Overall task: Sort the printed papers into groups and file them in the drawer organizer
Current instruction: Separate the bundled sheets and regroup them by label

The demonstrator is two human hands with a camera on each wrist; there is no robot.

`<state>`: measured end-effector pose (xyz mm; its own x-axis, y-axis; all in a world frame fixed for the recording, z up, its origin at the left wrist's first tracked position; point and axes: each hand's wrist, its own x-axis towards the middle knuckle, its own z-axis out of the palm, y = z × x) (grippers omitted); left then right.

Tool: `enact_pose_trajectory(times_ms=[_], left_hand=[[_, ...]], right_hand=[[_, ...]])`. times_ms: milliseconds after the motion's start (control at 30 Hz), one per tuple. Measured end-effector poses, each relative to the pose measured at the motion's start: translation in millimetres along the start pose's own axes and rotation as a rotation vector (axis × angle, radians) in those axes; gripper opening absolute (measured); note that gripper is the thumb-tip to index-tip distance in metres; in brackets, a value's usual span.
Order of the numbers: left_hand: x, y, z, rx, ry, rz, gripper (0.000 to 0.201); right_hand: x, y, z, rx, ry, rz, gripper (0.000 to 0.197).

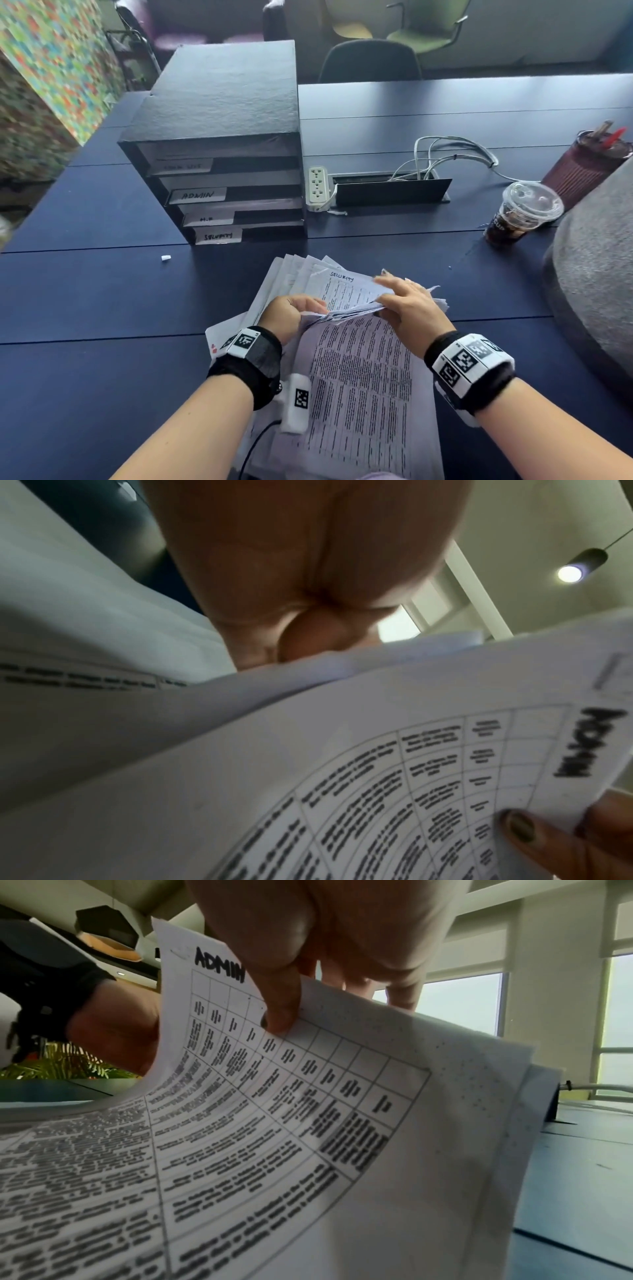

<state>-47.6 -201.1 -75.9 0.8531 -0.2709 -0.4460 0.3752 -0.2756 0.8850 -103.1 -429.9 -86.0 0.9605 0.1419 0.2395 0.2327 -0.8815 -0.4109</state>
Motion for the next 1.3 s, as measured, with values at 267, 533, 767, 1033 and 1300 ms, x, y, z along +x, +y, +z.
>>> enact_pose_trajectory(times_ms=[267,533,767,1033,1300], left_hand=[[8.8,-0.2,-10.3,0.157,0.094,-0.01,0.031],[1.5,6.5,-8.3,0.003,0.101,0.088,0.021],[14.9,-14.3,-20.3,0.354,0.159,0.073,0.061],[15.0,-17.2,-29.7,0.304,0.116,0.185,0.056],[4.5,-17.2,-26.6,0.248,0.119,0.305,0.037]], right_hand=[[7.7,-15.3,-4.5,0.0,-0.122,0.072,0.004],[22.9,-11.3,-4.2,0.054,-0.241,0.109,0.005],[22.2,-26.4,1.7,-0.05,-0.147,-0.011,0.004],[30.1,-32.7,-2.7,-0.064,-0.209,0.034,0.005],[34.3,-27.9,-1.5,-0.011,-0.346,0.174,0.009]])
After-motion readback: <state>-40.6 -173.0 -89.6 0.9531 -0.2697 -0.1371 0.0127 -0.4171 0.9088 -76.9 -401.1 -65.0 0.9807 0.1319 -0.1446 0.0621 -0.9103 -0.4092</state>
